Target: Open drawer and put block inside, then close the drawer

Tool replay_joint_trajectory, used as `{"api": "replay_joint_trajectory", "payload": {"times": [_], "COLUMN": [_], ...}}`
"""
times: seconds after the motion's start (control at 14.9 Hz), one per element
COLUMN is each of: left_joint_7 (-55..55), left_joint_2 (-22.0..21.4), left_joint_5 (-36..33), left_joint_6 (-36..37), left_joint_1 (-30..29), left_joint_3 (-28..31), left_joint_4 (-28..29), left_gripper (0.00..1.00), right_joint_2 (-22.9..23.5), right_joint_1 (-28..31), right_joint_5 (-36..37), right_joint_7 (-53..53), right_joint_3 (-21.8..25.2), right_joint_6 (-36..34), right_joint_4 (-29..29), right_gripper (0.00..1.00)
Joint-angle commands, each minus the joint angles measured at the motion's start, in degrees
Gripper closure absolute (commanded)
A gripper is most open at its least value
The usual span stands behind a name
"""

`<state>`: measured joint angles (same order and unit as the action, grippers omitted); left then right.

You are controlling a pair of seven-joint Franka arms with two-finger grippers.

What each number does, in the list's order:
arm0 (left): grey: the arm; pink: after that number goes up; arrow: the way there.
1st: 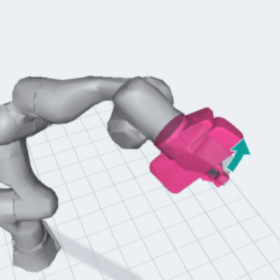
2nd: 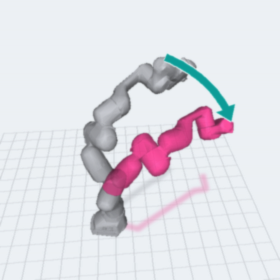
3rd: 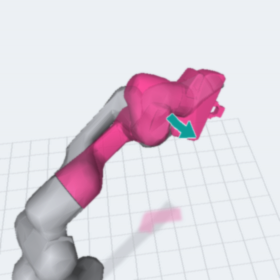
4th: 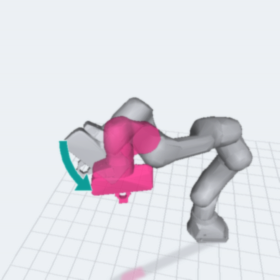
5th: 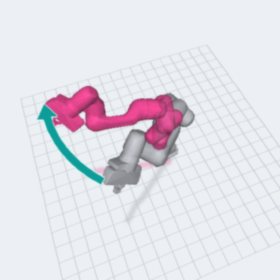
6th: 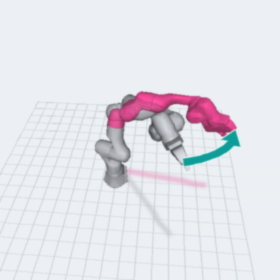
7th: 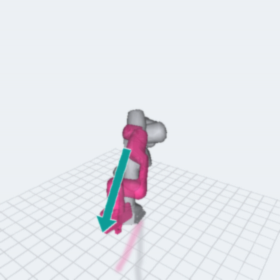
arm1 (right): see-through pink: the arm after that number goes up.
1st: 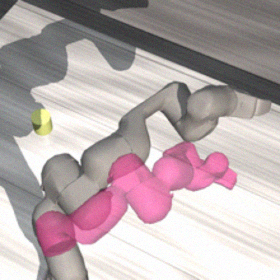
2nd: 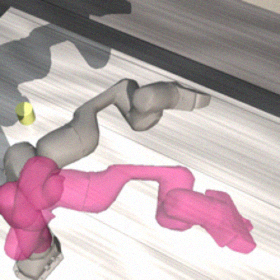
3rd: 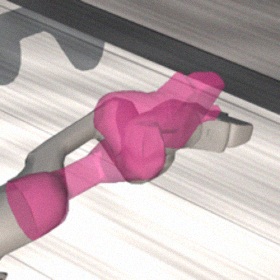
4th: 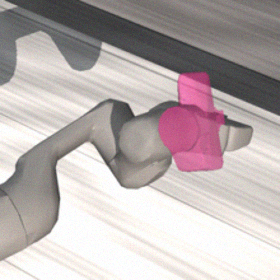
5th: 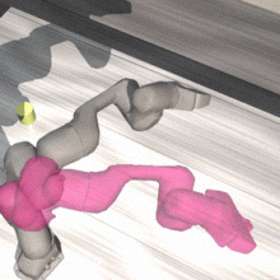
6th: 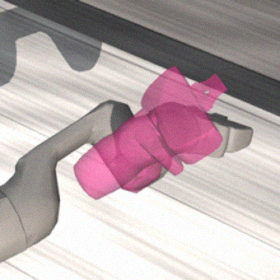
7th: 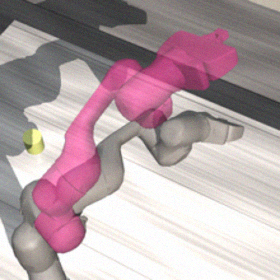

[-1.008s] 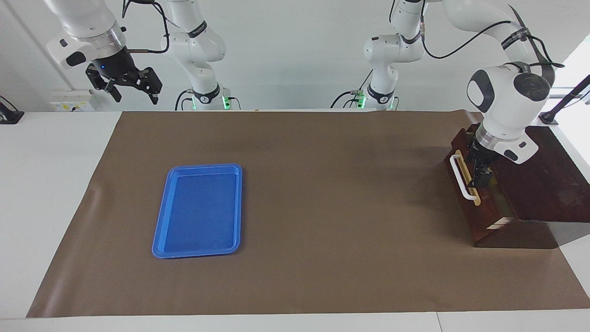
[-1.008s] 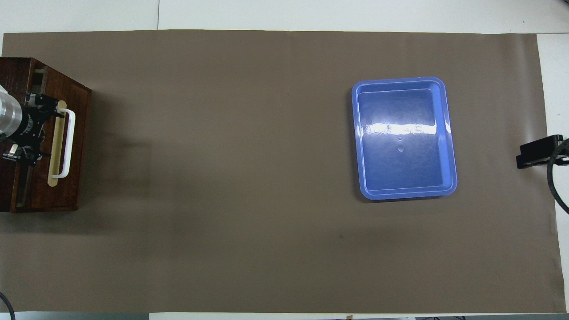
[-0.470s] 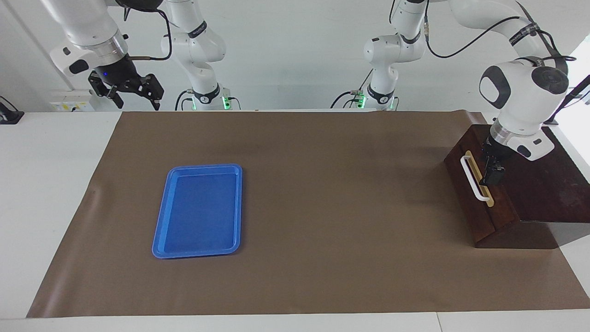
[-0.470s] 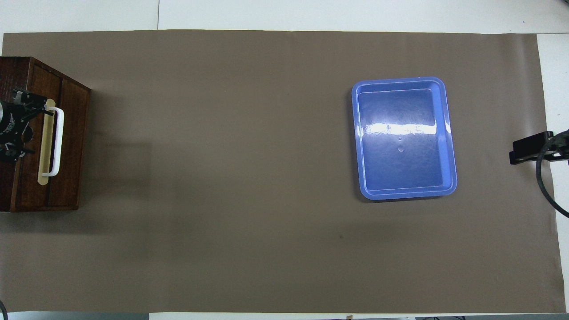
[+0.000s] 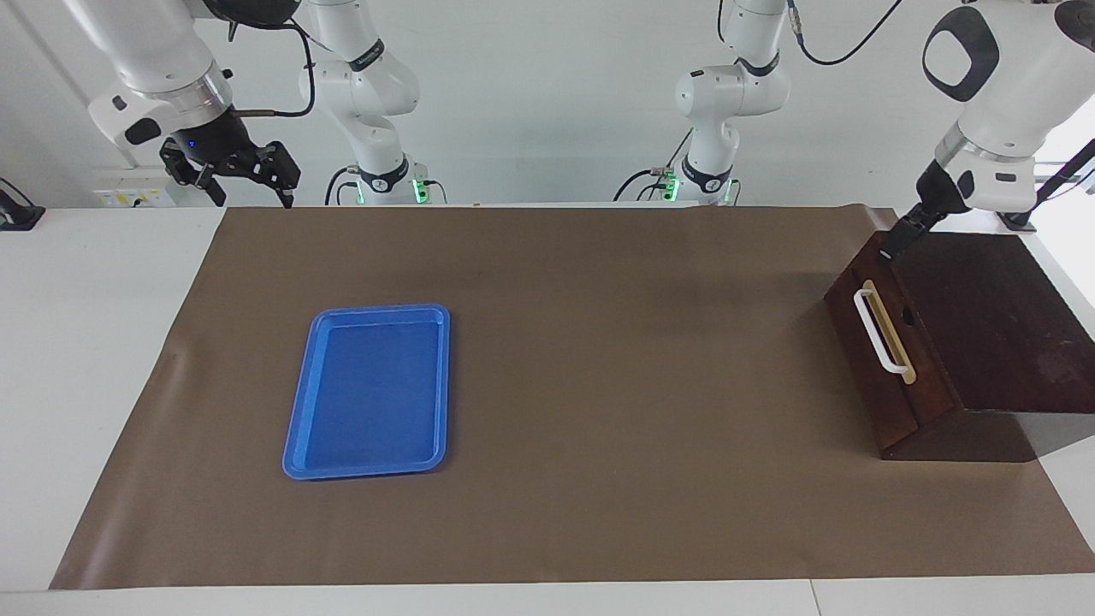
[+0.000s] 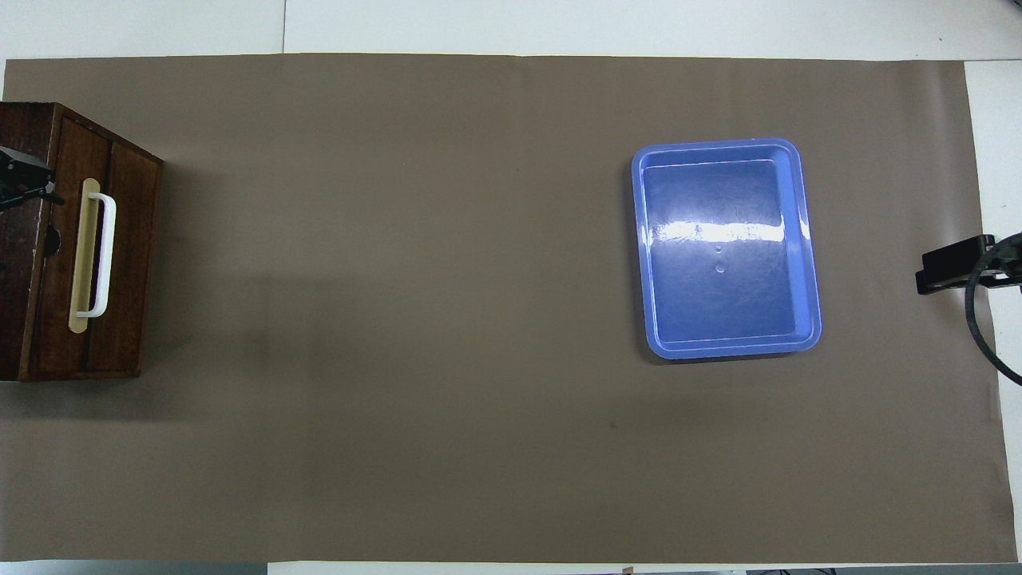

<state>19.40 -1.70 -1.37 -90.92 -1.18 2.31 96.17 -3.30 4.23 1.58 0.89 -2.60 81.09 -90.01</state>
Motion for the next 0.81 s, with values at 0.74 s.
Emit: {"api": "replay_joint_trajectory", "payload": {"times": [0.74], "left_joint_7": [-19.2], "left_joint_2": [1.5], "left_joint_5": [-0.1], "left_joint_6": [6.4], "left_joint_1": [4.0], "left_joint_3": [-0.9], "left_joint_4": [-5.3], "left_gripper": [0.0], "right_joint_2": [-1.0], "right_joint_1": [1.3], "right_joint_5": [-2.0], "right_joint_7": [-1.2], "right_joint_3": [-0.7], "right_joint_6": [0.4], "right_joint_4": [-0.9], "right_gripper": [0.0]}}
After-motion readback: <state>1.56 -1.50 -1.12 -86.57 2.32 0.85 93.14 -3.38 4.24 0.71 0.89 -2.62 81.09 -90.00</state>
